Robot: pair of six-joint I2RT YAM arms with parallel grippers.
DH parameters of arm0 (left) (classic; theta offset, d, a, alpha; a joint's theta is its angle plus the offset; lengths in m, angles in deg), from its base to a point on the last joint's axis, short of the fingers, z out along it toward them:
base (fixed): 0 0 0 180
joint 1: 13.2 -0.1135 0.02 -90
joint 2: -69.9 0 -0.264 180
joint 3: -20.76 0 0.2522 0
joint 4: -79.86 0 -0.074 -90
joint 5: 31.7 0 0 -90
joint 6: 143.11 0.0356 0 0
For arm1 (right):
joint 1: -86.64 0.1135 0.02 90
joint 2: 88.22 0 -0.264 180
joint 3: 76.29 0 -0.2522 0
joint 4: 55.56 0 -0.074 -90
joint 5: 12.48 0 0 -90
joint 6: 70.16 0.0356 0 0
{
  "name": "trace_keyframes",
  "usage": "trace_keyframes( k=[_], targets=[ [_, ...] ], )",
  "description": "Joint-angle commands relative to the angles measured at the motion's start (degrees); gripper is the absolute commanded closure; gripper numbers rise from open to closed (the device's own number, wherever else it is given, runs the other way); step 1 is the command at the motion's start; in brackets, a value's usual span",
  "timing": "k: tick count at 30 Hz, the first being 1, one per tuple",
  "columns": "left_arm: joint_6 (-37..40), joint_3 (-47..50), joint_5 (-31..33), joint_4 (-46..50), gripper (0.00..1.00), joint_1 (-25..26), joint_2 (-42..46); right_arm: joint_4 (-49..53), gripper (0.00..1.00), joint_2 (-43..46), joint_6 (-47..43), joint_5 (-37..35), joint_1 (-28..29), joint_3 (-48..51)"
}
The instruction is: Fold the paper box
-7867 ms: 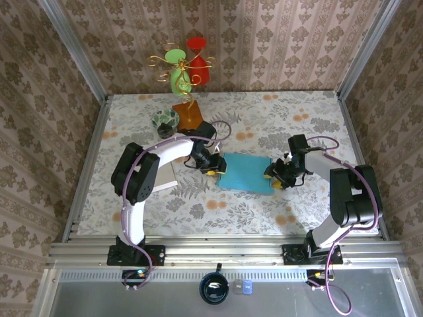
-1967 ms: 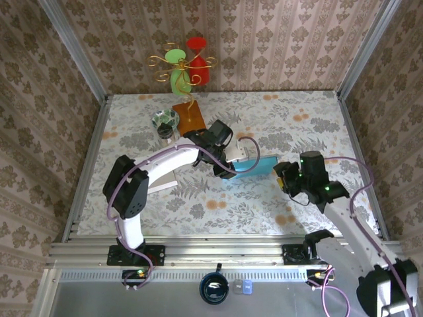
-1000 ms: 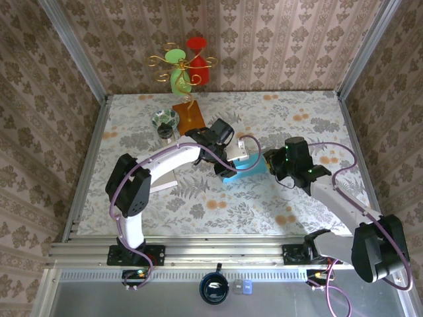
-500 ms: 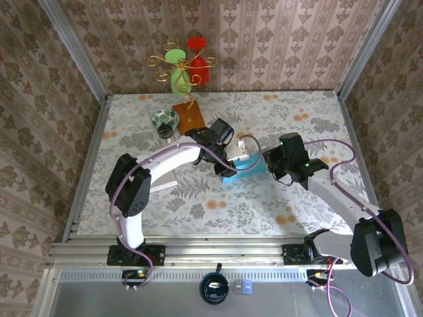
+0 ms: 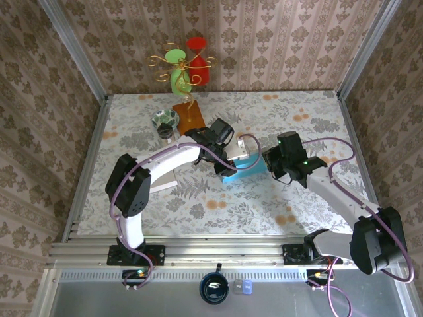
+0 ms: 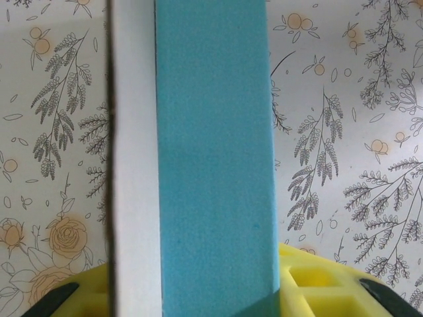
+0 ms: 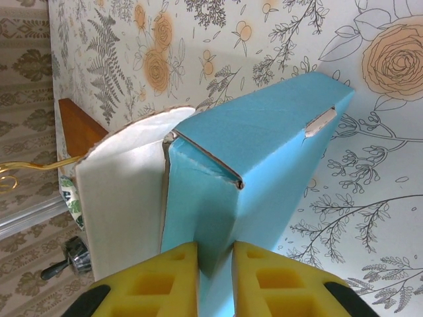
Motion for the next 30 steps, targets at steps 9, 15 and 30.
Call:
trace_keyframes(
  k=[9,15,30],
  targets=[
    [1.06,-0.26,-2.15,0.66,0.72,0.00,-0.32,11.87,0.65,2.94,-23.78,3.59,-0.89,-7.31],
    [4.67,-0.46,-2.91,3.72,0.73,-1.17,0.49,12.43,0.63,9.12,-45.36,12.62,-8.38,-7.42],
    [14.51,0.24,-4.88,11.39,0.74,-4.78,2.10,20.87,0.61,0.97,-71.39,23.07,-15.16,-12.49]
  ],
)
